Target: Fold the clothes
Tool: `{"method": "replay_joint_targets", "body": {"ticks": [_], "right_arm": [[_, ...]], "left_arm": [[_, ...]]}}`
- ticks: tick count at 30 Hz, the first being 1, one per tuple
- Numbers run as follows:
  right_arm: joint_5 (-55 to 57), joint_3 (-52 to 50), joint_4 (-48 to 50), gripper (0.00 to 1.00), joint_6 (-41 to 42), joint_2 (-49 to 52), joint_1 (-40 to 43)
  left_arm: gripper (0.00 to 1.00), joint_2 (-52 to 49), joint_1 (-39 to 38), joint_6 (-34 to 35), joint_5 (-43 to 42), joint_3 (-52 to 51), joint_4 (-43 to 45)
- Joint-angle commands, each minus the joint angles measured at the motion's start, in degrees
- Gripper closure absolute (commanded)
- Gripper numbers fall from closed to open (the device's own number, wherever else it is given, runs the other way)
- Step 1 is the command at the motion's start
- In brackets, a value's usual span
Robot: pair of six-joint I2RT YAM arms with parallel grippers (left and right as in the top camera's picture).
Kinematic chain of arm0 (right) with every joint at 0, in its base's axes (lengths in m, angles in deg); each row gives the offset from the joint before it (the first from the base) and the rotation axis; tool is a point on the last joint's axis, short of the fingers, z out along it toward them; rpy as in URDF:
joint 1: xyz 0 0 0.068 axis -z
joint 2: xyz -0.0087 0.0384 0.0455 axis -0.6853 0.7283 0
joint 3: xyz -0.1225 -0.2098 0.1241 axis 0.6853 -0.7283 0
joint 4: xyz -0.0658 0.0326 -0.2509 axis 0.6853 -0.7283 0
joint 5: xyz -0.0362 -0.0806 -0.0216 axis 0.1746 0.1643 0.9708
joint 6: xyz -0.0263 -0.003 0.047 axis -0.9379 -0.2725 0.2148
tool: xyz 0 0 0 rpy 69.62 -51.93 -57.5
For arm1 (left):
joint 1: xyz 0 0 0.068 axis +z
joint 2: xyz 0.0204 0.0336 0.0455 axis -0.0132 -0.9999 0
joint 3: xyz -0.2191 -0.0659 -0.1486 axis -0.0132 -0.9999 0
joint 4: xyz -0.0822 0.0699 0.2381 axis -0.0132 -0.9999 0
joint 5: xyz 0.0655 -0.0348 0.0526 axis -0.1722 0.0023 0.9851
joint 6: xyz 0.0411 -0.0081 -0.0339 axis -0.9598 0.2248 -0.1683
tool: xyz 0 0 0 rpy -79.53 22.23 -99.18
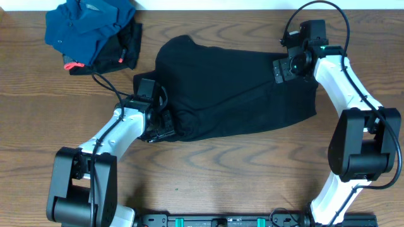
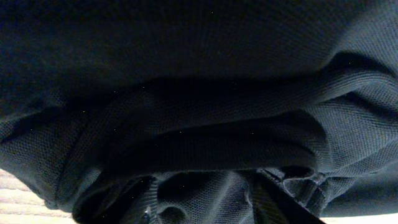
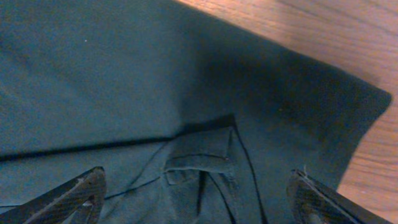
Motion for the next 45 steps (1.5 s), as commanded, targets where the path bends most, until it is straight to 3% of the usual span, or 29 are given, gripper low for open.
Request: {"method": "replay_joint_targets", "body": {"ticks": [1,3,19,28,37,40,45], "right_arm": [[-1.77,-0.22,-0.2,0.09,1.9,2.78,0.42],[-1.77,-0.22,-0.13,0.1,3.32,4.24,0.42],[-2.64,-0.22,1.53,0.26,5.44,7.69,0.42],[-2.62,-0.22,2.1,0.41,5.84,7.69,0.42],[-2.6,-0.22,2.73,0.85,6.75,7.67,0.42],[-2.38,-0.2,2.29,0.98,7.28,7.67,0.42],[-2.16,0.96,-0.87,0.99,8.72,7.19,0.42]], "left_arm": [[0.57,-0.55,-0.09,-0.07,0.31,-0.28,0.04],[0.61,-0.55,-0.09,-0.07,0.31,-0.28,0.02],[0.62,-0.55,-0.09,-0.07,0.33,-0.28,-0.04],[0.74,-0.55,-0.09,-0.07,0.33,-0.28,-0.04],[0.81,-0.55,-0.09,-0.07,0.33,-0.28,-0.07],[0.9,-0.55,-0.09,-0.09,0.33,-0.28,-0.11],[0.94,-0.2,-0.09,-1.53,0.31,-0.26,-0.17]]}}
